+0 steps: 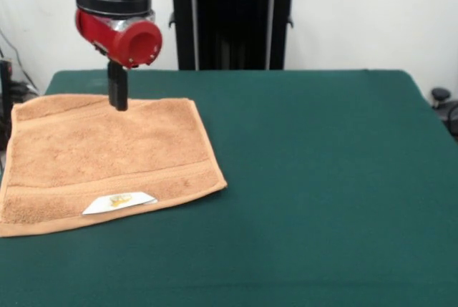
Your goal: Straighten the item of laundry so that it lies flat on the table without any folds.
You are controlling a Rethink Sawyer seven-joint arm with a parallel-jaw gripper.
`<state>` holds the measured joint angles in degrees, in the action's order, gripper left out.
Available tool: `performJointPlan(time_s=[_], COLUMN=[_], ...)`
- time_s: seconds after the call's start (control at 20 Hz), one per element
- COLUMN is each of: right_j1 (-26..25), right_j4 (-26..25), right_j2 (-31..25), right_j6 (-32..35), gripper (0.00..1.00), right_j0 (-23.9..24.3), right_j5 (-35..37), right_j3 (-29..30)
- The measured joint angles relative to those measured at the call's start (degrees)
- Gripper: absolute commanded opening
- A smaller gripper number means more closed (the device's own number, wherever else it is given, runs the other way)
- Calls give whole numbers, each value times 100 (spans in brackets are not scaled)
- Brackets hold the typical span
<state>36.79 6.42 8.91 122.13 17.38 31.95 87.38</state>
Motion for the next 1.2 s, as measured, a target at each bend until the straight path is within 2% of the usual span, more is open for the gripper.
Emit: performJointPlan(time_s=[0.55, 1.2], right_j1=[-45, -291], right_j4=[-36, -35], right_j2=[-197, -613], right_j6=[0, 0], gripper=[0, 0], right_j0=[-229, -179], right_j5=[-5, -378], right_j3=[150, 332])
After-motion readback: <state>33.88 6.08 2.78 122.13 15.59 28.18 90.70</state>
